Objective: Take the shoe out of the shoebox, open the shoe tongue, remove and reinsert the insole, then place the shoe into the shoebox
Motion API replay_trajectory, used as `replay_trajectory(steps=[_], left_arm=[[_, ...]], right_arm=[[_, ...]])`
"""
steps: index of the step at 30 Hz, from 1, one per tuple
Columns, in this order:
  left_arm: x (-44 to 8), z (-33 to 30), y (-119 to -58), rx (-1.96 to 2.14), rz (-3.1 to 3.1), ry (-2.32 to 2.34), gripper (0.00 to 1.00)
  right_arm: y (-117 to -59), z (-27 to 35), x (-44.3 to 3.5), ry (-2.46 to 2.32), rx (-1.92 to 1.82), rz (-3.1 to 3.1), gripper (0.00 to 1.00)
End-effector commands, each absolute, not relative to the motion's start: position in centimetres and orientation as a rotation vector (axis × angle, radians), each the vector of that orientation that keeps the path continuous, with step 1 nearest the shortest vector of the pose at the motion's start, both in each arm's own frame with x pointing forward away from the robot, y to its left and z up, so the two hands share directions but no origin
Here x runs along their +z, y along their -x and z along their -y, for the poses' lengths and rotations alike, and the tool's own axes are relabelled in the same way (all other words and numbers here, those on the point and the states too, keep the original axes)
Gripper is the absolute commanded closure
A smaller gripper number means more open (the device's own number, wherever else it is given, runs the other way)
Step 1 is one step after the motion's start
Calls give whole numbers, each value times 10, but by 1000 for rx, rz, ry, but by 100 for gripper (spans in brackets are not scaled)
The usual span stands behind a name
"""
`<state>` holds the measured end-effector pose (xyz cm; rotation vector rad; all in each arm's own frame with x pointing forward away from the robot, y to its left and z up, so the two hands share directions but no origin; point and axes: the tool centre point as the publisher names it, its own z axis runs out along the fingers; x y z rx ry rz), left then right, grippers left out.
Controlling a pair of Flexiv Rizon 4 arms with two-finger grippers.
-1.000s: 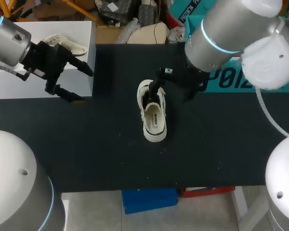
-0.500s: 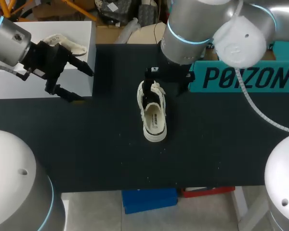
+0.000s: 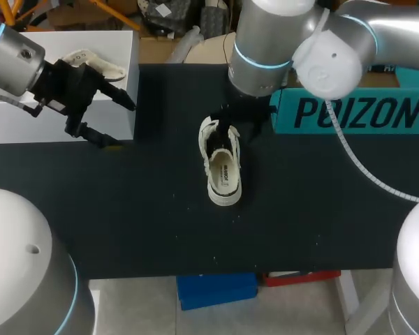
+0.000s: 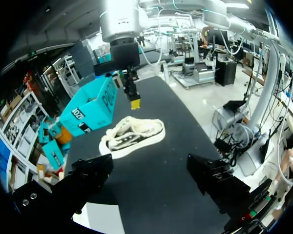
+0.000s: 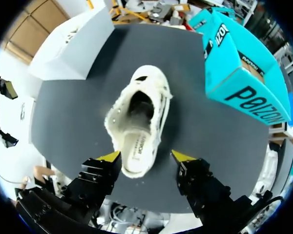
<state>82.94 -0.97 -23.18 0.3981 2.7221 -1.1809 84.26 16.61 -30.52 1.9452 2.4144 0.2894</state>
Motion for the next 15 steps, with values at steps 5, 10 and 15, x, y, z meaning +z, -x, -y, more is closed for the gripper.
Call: replay_trajectory(steps=[5, 10, 15], left_arm=[[-232, 10, -829, -1174, -2725, -396, 0], [-232, 10, -829, -1174, -2725, -396, 0], [-232, 10, -829, -1174, -2725, -396, 0]], right_arm=[[-866, -159, -337, -1942, 229, -2465, 39], [-874, -155, -350, -1945, 194, -2466, 37], [-879, -154, -359, -1949, 136, -2463, 48]])
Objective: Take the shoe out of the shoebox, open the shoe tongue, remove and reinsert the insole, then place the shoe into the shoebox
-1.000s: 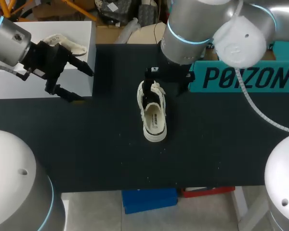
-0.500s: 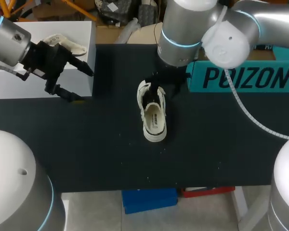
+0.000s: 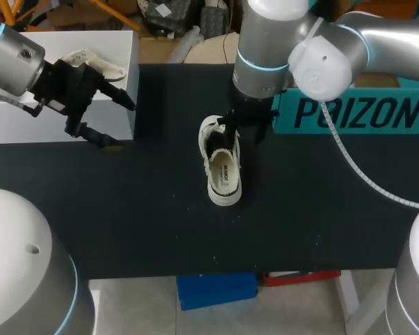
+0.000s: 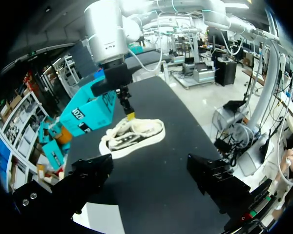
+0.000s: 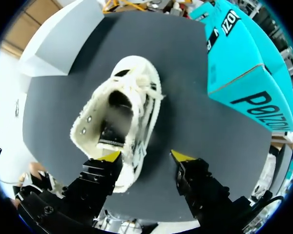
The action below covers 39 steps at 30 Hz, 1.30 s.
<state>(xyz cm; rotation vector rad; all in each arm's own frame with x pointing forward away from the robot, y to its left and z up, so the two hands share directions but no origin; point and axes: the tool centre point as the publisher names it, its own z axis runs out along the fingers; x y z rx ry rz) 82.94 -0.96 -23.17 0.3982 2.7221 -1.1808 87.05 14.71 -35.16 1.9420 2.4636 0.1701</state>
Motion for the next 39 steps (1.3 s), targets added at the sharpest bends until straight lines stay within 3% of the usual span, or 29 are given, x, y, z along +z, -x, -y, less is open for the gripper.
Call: replay_trajectory(steps=[1, 13, 20, 31, 33, 35, 36, 39], left_arm=[[-232, 10, -829, -1174, -2725, -396, 0], [-232, 10, -829, -1174, -2725, -396, 0], [-232, 10, -829, -1174, -2725, -396, 0], [-232, 10, -829, -1174, -2725, -396, 0], [-232, 10, -829, -1174, -2725, -396, 0], [-232, 10, -829, -1174, -2725, -396, 0], [-232, 10, -829, -1174, -2725, -396, 0], [-232, 10, -829, -1174, -2725, -396, 0]], right_arm=[[-880, -154, -362, -1955, 127, -2456, 50], [-885, -161, -387, -1957, 15, -2434, 51], [-883, -162, -401, -1948, -18, -2402, 43], [-879, -159, -418, -1959, -65, -2347, 52], [-878, -157, -418, -1964, -73, -2338, 63], [-877, -155, -420, -1969, -89, -2335, 92], [-876, -154, -421, -1971, -91, -2330, 100], [-874, -152, -424, -2001, -85, -2311, 100]])
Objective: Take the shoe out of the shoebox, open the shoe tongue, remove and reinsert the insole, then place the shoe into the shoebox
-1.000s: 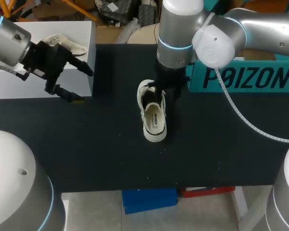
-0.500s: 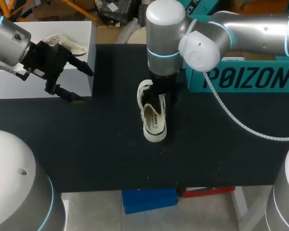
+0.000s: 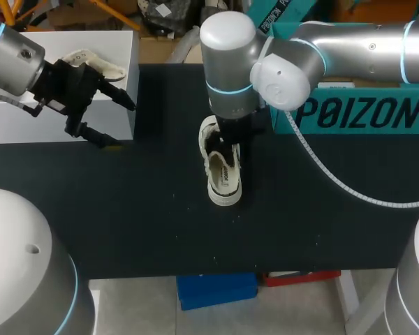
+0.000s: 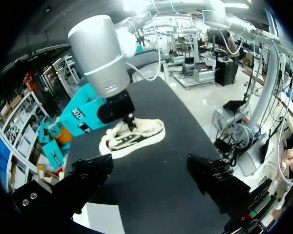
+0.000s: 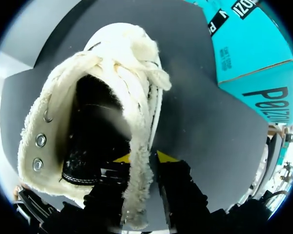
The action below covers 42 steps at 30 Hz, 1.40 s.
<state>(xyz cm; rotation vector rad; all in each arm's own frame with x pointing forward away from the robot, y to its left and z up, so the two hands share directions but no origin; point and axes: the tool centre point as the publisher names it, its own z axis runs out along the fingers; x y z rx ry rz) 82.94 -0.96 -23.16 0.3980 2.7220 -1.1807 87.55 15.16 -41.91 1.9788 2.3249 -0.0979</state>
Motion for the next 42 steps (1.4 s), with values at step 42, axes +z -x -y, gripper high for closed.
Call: replay_trajectory(steps=[42], left_arm=[[-232, 10, -829, -1174, -2725, -396, 0]], right_arm=[[-884, -94, -139, -452, -33, -2717, 100]])
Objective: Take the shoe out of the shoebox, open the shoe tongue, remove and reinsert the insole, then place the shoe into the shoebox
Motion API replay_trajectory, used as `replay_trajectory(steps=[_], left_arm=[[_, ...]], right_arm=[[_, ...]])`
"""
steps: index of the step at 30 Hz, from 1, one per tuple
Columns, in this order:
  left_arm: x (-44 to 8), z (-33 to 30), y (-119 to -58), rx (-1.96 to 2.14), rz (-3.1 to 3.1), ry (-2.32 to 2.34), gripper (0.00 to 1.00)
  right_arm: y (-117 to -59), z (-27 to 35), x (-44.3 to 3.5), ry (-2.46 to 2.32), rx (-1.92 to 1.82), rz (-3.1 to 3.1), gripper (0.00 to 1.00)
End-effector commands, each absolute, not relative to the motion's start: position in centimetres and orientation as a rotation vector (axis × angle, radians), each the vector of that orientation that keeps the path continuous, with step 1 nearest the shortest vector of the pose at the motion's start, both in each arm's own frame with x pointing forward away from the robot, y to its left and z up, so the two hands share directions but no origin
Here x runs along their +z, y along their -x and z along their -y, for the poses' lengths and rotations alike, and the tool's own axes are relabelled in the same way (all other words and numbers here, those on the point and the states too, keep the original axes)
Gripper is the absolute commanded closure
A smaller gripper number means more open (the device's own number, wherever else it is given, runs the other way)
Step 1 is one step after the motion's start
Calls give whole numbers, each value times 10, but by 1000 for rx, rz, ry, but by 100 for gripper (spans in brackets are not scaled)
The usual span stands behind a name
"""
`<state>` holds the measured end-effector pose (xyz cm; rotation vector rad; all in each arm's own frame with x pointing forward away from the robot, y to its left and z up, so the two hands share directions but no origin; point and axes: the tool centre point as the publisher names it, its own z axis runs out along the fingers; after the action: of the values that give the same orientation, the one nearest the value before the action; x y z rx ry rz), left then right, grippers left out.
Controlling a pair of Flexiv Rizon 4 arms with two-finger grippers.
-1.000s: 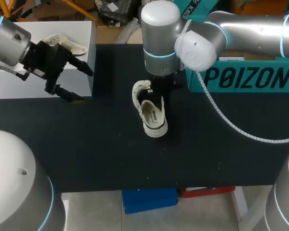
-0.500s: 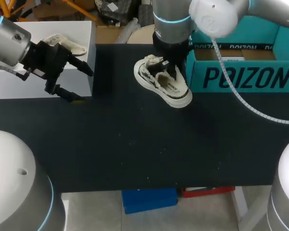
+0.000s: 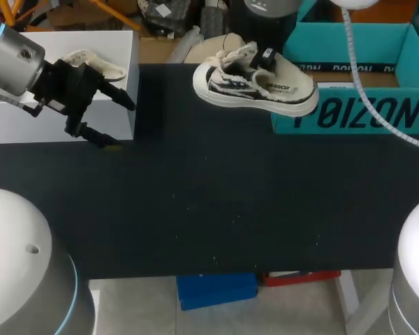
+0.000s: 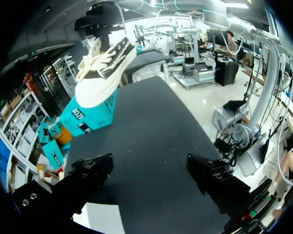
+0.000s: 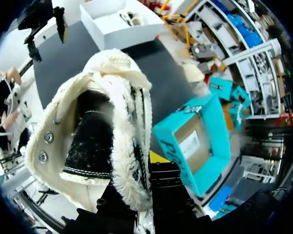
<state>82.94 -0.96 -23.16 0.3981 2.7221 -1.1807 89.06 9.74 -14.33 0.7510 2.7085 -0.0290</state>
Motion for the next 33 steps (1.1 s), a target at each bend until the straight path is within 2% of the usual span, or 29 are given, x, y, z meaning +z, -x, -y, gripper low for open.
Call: replay_trajectory(steps=[1, 6, 11, 23, 33], left_arm=[[-232, 10, -829, -1174, -2725, -396, 0], [-232, 10, -829, -1174, -2725, -396, 0], [-232, 10, -829, -1174, -2725, -396, 0], [-232, 10, -829, -1174, -2725, -396, 0], [-232, 10, -829, -1174, -2725, -396, 0]], right_arm=[[-884, -94, -139, -452, -33, -2717, 100], [-884, -94, -139, -452, -33, -2717, 100], [-897, -61, -138, -515, -67, -2731, 100], [-967, 17, -133, -534, 82, -2712, 100], [-1036, 81, -142, -480, 63, -2799, 100]])
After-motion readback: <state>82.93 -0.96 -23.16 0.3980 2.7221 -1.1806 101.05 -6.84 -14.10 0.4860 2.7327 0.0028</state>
